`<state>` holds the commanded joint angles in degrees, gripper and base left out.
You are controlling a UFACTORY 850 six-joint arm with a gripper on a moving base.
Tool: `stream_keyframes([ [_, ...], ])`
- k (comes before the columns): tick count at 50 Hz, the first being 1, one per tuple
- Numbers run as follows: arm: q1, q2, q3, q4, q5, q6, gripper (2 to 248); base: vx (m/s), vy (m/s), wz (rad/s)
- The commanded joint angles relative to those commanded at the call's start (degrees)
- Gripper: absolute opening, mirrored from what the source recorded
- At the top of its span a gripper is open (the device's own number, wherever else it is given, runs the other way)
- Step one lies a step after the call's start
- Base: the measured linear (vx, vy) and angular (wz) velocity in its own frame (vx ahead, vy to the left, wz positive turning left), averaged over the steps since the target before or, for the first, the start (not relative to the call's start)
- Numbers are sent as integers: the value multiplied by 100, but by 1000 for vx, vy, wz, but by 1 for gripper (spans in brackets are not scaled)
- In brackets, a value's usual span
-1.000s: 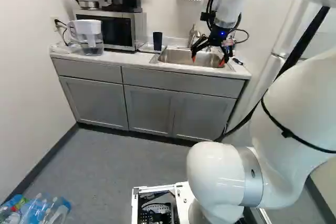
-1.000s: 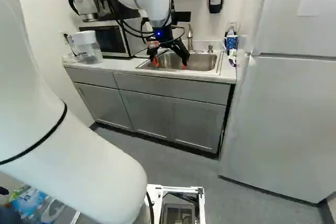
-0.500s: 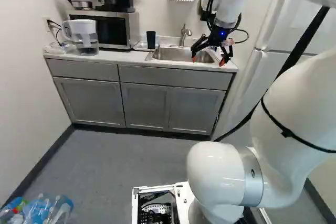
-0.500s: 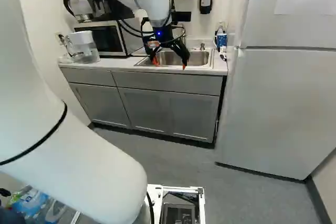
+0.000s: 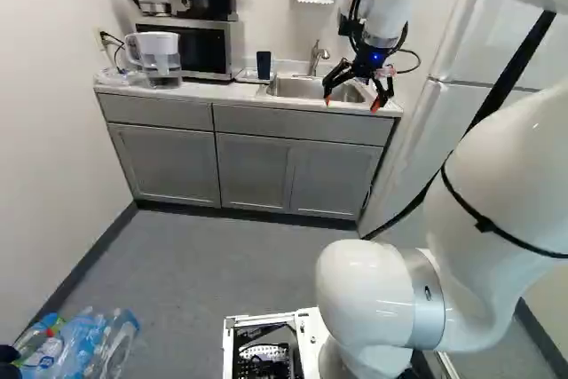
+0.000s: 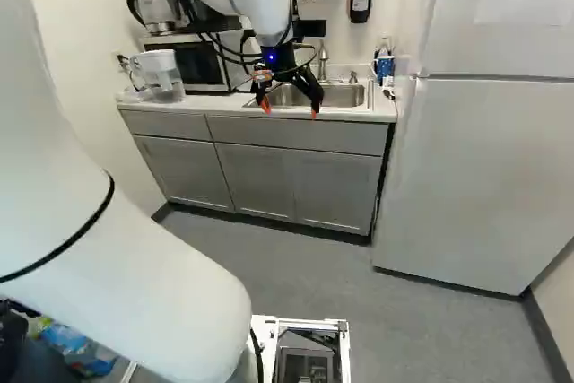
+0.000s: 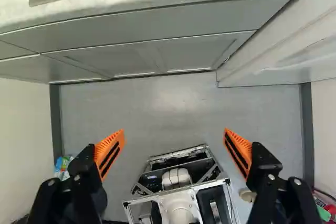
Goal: Rinse the cup and place it in the tray
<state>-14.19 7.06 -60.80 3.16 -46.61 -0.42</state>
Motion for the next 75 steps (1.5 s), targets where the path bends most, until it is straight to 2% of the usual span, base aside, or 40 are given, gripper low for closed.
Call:
stream_keyframes([
  [42,11,7,45,-3,78,0,247,-12,7,3],
  [75,112,70,440,-25,762,3,247,0,0,0],
])
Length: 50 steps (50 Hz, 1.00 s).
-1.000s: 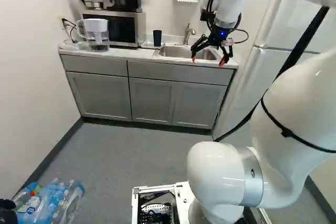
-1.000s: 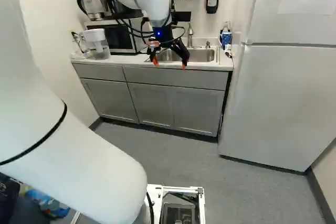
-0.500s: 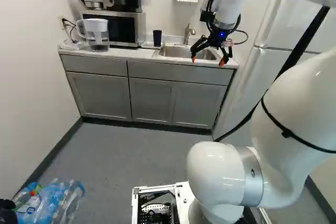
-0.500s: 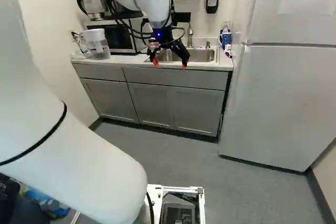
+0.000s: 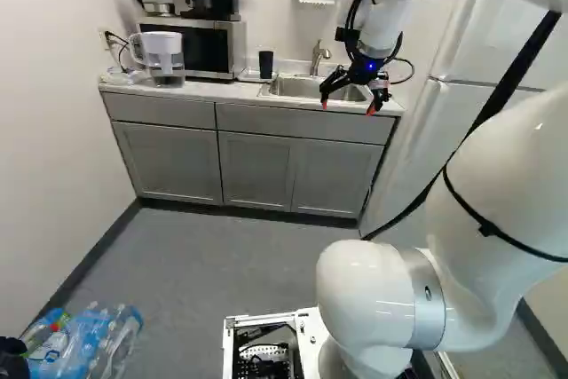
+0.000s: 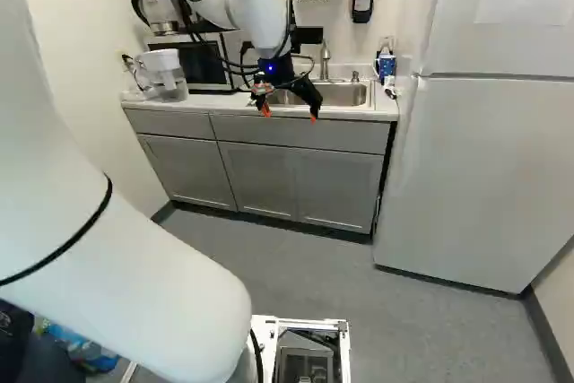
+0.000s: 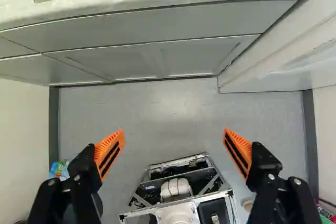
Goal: Rinse the cup and place it in the tray
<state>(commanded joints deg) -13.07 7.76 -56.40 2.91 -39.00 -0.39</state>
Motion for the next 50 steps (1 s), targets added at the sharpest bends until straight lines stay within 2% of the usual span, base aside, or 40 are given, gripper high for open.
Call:
stream_keyframes([
  [25,144,91,566,-32,980,4,247,0,0,0],
  [50,349,220,1371,-78,2373,10,247,0,0,0],
])
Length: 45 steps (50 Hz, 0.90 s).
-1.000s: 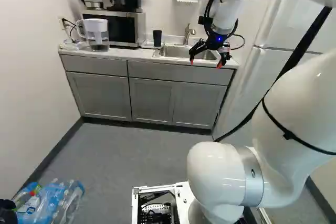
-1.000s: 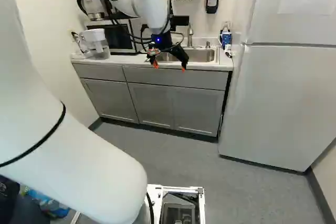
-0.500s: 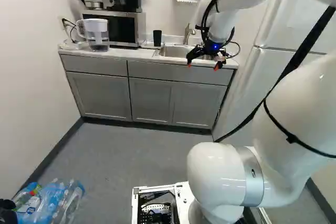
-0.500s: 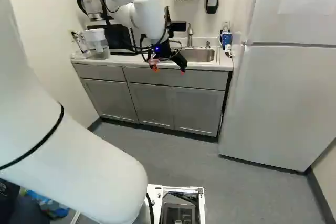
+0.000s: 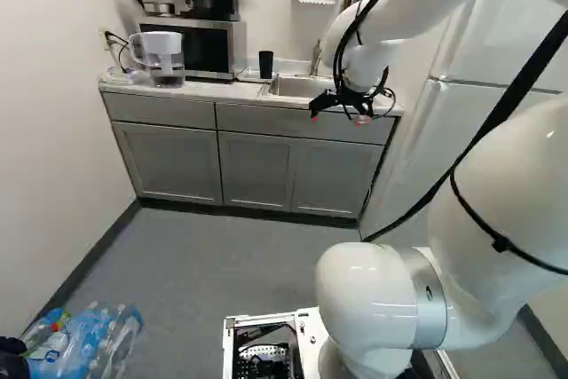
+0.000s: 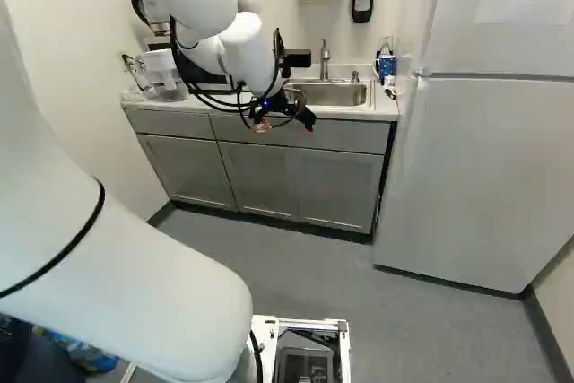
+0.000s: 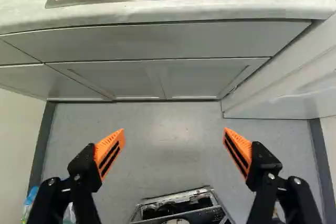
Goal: Rinse the cup and place it in the tray
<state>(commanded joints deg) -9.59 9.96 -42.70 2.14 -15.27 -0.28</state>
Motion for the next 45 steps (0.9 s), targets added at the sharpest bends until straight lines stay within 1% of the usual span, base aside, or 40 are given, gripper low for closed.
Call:
stream_keyframes([
  [13,129,81,507,-29,877,4,247,0,0,0],
  [28,298,188,1171,-66,2028,9,247,0,0,0],
  [45,472,297,1855,-105,3212,14,247,0,0,0],
])
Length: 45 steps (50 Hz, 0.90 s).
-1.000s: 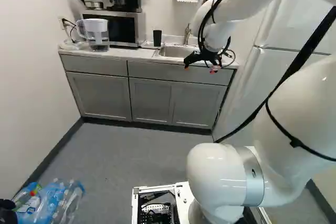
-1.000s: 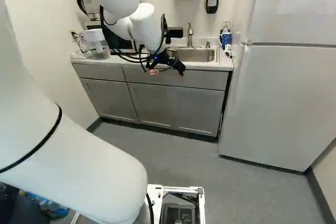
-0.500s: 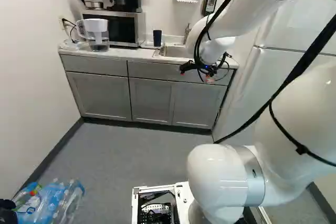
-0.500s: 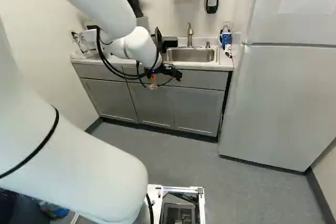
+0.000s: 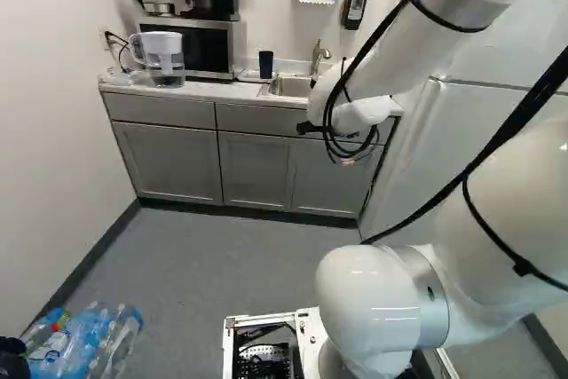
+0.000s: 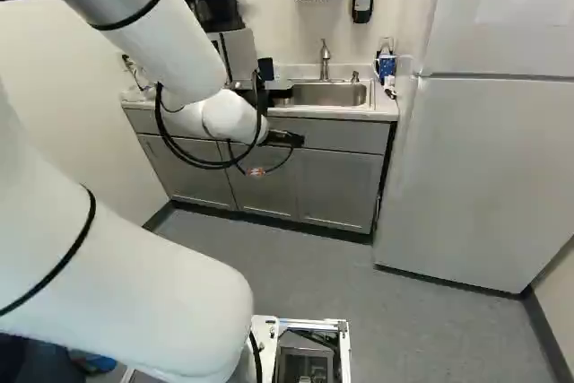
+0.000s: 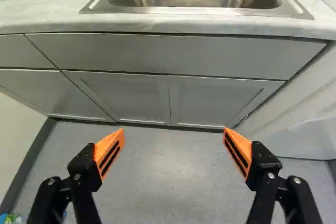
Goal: Rinse the cup and place it in the tray
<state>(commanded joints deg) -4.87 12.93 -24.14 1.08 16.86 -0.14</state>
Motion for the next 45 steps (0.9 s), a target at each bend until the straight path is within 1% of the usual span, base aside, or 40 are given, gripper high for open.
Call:
stream_keyframes([
  [22,189,119,744,-42,1288,6,247,0,0,0],
  [45,336,212,1323,-75,2290,10,247,0,0,0],
])
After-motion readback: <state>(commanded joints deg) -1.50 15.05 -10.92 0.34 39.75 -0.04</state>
